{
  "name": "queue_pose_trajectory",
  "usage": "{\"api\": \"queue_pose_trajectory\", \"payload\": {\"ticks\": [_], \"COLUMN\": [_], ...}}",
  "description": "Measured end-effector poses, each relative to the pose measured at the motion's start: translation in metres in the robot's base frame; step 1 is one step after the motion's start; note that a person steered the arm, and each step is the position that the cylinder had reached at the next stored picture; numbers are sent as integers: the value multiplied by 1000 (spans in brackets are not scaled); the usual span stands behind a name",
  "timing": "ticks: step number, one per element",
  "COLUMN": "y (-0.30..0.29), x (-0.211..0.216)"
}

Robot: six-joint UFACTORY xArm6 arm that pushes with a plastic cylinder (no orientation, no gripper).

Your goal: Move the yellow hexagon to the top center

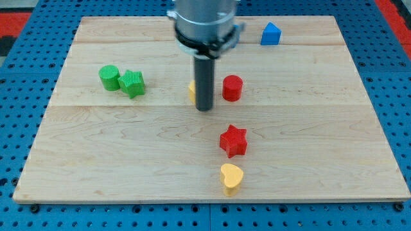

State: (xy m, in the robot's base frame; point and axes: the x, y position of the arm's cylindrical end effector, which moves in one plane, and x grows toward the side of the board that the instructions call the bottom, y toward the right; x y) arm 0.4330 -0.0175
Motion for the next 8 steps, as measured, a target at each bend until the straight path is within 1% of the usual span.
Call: {"api": "queue_pose_trajectory", "payload": {"ticks": [2, 3, 4, 5, 6, 7, 8], "y": [-30, -54, -60, -54, -54, -46, 32], "x": [-95, -120, -121, -130, -148, -137, -94]}}
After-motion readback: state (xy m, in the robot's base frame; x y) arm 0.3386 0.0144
